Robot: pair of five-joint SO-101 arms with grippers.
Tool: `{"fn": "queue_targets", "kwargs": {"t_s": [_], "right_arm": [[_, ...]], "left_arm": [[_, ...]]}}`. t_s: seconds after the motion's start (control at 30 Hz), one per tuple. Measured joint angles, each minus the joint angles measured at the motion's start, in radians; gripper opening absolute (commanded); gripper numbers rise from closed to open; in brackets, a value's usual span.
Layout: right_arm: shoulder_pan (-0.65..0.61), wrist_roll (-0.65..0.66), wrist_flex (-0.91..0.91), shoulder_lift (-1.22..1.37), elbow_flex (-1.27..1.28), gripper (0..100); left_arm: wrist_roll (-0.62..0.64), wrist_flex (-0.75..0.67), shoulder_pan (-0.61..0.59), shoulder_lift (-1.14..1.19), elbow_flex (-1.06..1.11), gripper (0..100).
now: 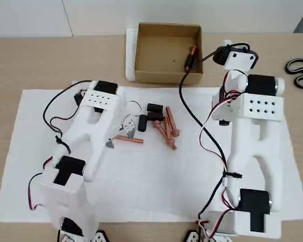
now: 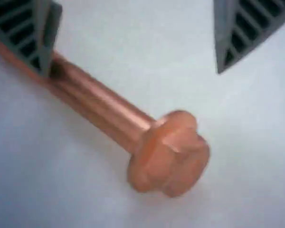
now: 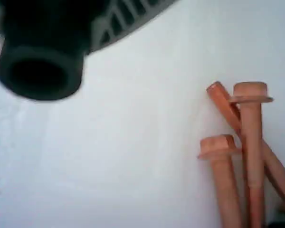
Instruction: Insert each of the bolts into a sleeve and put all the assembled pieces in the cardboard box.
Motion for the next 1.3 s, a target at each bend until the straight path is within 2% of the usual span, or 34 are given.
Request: {"fn": "queue_targets", "kwargs": {"t_s": [0.4, 0.77, 1.03, 1.2, 1.3], "right_arm": [[0.0, 0.0, 0.0, 0.0, 0.0, 0.4], [0.0, 0.0, 0.0, 0.0, 0.0, 0.4], [0.0, 0.0, 0.0, 0.0, 0.0, 0.4], [0.0, 0.0, 0.0, 0.0, 0.0, 0.4], [0.0, 0.0, 0.0, 0.0, 0.0, 0.4]], "left_arm": [[0.021, -0.072, -0.043, 0.008, 0.048, 21], [0.02, -0.141, -0.037, 0.003, 0.069, 6], [0.02, -0.153, -0.037, 0.003, 0.072, 5], [-0.089, -0.153, -0.037, 0.003, 0.074, 6], [-0.232, -0.15, -0.038, 0.003, 0.068, 8]]}}
